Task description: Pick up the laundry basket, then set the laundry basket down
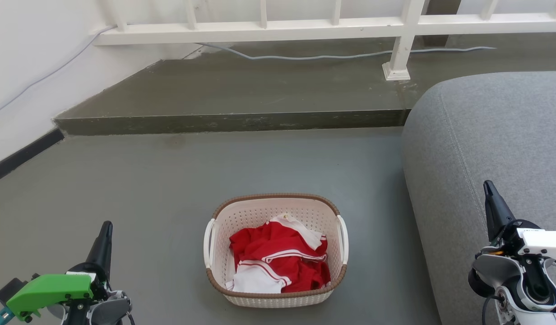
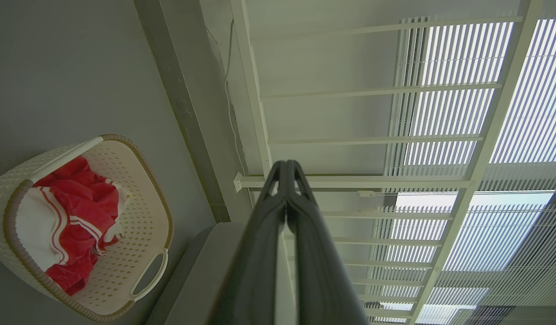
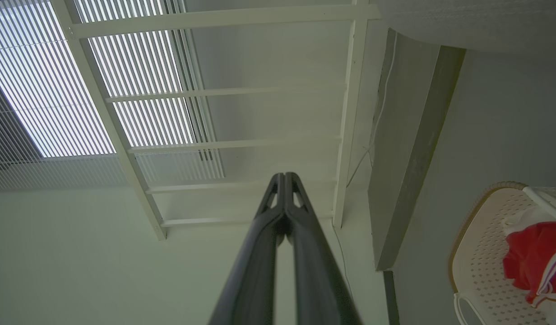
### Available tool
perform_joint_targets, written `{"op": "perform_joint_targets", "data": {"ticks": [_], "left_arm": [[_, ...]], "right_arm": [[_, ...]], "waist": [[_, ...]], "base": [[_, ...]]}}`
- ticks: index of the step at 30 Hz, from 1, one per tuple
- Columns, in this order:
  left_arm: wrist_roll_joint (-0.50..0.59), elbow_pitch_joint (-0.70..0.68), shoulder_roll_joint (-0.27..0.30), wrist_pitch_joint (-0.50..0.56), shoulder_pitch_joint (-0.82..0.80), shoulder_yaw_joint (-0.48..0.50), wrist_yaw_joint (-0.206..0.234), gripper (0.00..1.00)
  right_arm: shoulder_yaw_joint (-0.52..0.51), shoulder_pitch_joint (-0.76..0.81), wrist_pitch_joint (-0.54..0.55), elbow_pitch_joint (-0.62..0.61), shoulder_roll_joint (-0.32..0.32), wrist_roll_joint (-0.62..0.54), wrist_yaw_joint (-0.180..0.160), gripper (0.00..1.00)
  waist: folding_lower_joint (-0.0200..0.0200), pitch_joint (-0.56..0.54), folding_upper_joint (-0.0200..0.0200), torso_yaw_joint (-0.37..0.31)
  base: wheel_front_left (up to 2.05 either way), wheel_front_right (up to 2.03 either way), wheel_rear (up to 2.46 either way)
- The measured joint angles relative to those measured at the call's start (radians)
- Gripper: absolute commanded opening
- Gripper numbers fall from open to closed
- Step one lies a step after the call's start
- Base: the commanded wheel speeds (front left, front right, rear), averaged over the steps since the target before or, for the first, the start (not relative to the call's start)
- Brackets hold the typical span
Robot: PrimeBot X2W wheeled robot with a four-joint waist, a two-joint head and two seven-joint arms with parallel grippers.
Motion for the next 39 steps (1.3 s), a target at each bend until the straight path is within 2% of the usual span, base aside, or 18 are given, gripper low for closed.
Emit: {"op": "perform_joint_targets", "data": {"ticks": [39], "left_arm": [[0.000, 0.000, -0.001, 0.003, -0.001, 0.003, 0.000, 0.00]], "right_arm": [[-0.004, 0.000, 0.008, 0.001, 0.003, -0.001, 0.003, 0.00]], "waist": [[0.0000, 0.000, 0.0000, 0.000]], "base": [[0.00, 0.00, 0.00]]}}
